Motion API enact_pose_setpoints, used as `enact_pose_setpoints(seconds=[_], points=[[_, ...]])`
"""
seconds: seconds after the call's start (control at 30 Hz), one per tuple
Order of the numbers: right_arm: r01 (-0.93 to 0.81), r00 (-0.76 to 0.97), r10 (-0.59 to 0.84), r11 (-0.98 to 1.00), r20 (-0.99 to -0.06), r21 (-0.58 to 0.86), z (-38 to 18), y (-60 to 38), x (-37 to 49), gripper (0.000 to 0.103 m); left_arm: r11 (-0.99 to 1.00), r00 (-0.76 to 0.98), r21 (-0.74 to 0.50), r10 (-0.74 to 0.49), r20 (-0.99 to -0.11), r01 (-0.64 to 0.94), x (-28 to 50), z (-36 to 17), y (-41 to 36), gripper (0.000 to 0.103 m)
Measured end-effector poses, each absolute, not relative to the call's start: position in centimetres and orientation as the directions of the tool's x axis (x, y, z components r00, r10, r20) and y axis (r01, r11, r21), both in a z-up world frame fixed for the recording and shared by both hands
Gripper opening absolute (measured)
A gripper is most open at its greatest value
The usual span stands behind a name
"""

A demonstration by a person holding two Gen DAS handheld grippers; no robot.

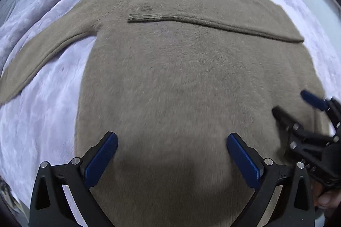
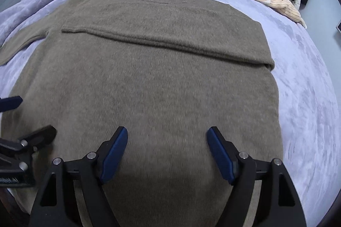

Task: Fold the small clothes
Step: 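Grasp the other sleeve cuff with the left gripper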

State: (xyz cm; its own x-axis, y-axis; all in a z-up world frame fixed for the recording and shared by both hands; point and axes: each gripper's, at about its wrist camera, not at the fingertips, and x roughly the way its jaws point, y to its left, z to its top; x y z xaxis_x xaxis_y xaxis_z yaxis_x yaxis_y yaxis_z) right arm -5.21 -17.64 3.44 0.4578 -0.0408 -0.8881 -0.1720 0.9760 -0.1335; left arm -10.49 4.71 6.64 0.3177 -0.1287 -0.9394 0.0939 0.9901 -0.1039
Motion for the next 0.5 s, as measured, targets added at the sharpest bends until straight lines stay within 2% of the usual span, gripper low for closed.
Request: enact_pose_setpoints(seconds=[0.13, 0.27, 0.33, 0.4, 0.43, 0.5], points=[[-0.218, 0.475, -0.025, 0.965, -0.88, -0.146, 4.2, -18.0, -8.6, 0.081, 0.969, 0.389, -0.238, -0.196, -0.9, -0.065, -11.4, 9.0, 11.8, 0.103], [-0.168, 0.521, 0.001, 0.98, -0.853, -0.102, 6.9, -19.0, -9.1, 0.081, 0.887, 0.484, -0.344, -0.164, -0.859, -0.309, -10.1, 9.5, 21.9, 0.103], [-0.154, 0.548, -0.024, 0.979, -0.836, -0.13, 7.8, -18.8, -8.7, 0.081, 0.816, 0.532, -0.397, -0.134, -0.836, -0.419, -8.7, 8.5, 25.5, 0.103], [-0.164, 0.547, -0.029, 0.976, -0.836, -0.141, 8.2, -18.2, -8.2, 0.081, 0.731, 0.571, -0.468, -0.131, -0.81, -0.497, -8.4, 7.0, 30.6, 0.098], [-0.169, 0.542, -0.033, 0.975, -0.84, -0.147, 8.2, -17.8, -8.0, 0.081, 0.677, 0.595, -0.524, -0.156, -0.788, -0.516, -8.0, 5.8, 33.2, 0.092], [-0.182, 0.533, -0.036, 0.971, -0.845, -0.156, 8.1, -17.0, -7.6, 0.081, 0.573, 0.631, -0.621, -0.217, -0.745, -0.535, -7.2, 3.2, 36.6, 0.09]])
